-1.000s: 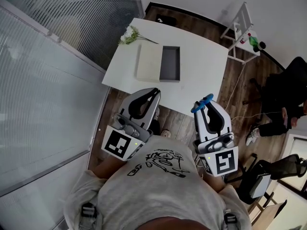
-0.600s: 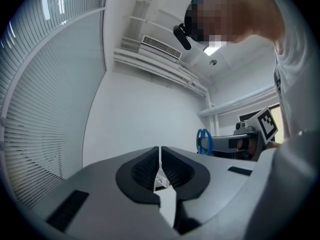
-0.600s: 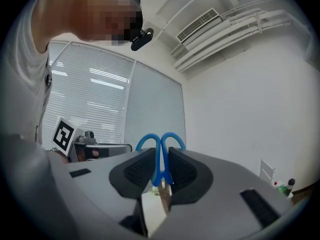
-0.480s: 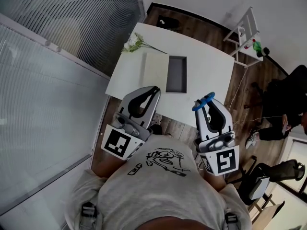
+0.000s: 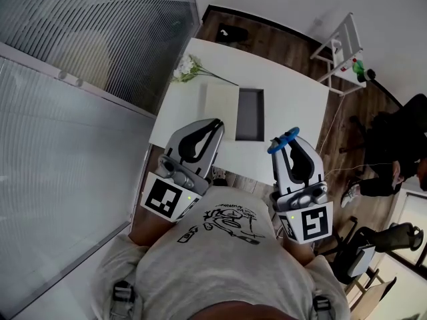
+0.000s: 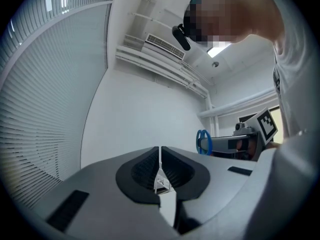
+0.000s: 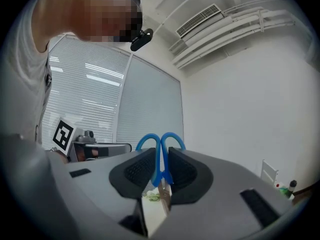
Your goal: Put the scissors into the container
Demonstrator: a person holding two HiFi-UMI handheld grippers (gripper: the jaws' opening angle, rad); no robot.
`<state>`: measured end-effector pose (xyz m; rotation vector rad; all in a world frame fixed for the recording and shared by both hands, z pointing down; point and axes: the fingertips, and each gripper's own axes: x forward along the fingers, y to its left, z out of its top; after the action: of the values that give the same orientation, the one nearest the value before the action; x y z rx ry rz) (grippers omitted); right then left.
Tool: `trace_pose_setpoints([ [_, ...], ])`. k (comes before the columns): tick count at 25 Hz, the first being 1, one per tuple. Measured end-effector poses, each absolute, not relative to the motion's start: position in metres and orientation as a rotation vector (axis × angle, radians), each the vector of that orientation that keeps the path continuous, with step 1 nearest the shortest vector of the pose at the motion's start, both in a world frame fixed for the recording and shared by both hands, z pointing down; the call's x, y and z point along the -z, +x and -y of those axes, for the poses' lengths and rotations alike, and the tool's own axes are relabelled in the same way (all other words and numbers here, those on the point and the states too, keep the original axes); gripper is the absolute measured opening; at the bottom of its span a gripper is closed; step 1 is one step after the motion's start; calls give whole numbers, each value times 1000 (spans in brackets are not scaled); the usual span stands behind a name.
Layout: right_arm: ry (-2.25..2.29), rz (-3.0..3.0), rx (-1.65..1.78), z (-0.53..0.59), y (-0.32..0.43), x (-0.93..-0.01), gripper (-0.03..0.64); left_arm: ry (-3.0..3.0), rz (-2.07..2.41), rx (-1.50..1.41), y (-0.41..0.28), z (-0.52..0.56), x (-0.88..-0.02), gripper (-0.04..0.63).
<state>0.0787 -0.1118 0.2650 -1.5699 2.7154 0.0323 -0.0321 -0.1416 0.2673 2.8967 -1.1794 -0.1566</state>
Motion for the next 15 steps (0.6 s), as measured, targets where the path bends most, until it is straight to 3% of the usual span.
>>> trace_pose_setpoints([
  [15,-1635,-2682,-32,150,65,-269,89,2914,1107,151,-44,182,-276,31],
])
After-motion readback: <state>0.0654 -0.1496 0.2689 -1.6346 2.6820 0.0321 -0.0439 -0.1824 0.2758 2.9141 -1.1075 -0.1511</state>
